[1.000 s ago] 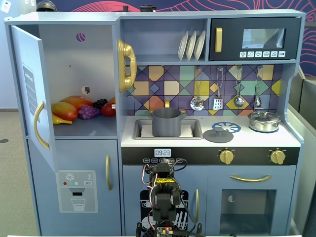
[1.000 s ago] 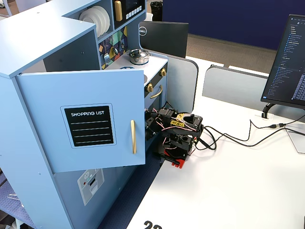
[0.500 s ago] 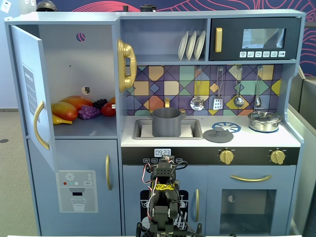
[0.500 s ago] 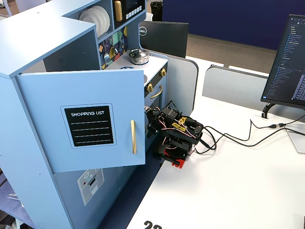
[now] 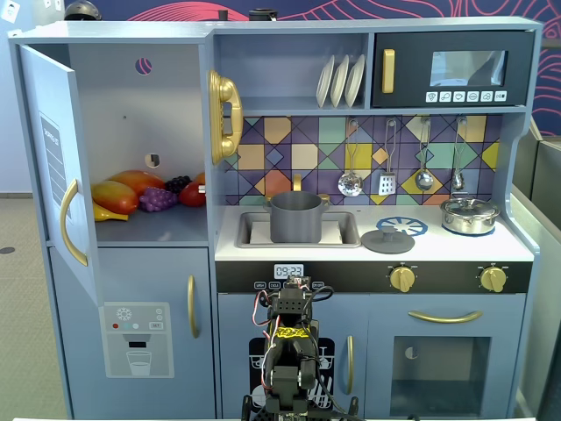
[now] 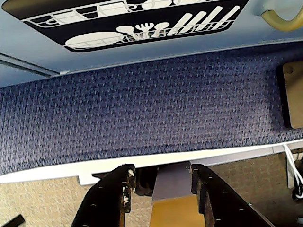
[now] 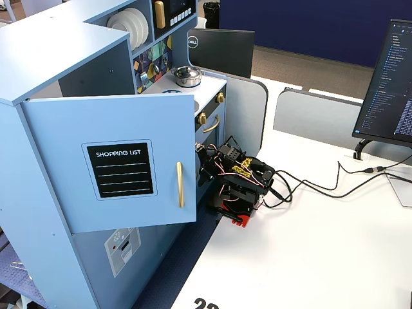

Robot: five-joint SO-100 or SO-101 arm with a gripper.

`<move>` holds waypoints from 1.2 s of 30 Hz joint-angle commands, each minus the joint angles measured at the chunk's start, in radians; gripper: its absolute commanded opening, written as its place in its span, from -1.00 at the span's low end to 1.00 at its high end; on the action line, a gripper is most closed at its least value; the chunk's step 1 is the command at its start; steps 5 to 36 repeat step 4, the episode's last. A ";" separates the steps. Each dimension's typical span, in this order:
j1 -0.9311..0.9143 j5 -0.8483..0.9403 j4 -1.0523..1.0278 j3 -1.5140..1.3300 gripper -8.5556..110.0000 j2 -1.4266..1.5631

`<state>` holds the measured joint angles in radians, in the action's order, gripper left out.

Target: Pick up the green pineapple from the left cabinet and place it in the gray recipient

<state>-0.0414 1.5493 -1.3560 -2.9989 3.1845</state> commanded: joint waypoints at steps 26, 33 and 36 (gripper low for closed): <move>-0.006 -0.037 -0.173 -0.003 -0.76 -0.006; -0.006 -0.037 -0.173 -0.003 -0.76 -0.006; -0.006 -0.037 -0.173 -0.003 -0.76 -0.006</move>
